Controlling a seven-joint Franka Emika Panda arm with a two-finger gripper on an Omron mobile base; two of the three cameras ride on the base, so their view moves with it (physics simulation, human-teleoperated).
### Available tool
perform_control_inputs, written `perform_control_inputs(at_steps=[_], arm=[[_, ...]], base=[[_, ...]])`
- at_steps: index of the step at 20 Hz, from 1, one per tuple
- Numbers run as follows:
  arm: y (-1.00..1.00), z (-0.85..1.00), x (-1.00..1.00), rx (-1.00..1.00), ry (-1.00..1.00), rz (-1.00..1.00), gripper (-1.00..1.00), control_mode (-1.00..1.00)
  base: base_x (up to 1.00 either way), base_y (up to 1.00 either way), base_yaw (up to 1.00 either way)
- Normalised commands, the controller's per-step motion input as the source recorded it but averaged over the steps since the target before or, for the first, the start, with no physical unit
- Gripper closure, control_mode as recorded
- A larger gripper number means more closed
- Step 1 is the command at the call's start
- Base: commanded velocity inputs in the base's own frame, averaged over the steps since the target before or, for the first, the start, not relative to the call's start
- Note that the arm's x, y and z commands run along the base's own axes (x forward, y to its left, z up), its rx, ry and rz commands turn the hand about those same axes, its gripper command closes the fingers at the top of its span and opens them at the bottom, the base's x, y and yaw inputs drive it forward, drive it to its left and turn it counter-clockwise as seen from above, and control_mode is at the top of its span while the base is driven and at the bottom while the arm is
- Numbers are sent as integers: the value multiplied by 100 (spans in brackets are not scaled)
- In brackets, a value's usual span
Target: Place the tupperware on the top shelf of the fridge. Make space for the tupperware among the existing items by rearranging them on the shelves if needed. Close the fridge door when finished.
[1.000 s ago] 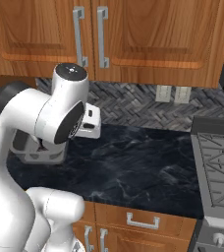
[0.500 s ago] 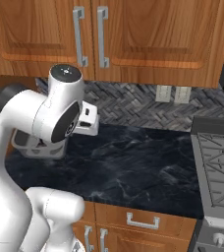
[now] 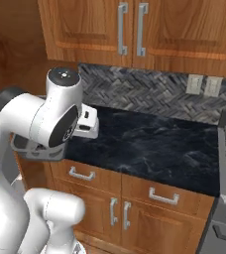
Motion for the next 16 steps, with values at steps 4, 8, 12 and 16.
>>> perform_control_inputs(at_steps=[4,8,12,16], arm=[[0,0,0,0,0,0,100,100],[0,0,0,0,0,0,100,100],[0,0,0,0,0,0,100,100],[0,0,0,0,0,0,100,100]], base=[[-46,-51,66],[-50,-51,72],[-68,-37,71],[-79,-10,69]])
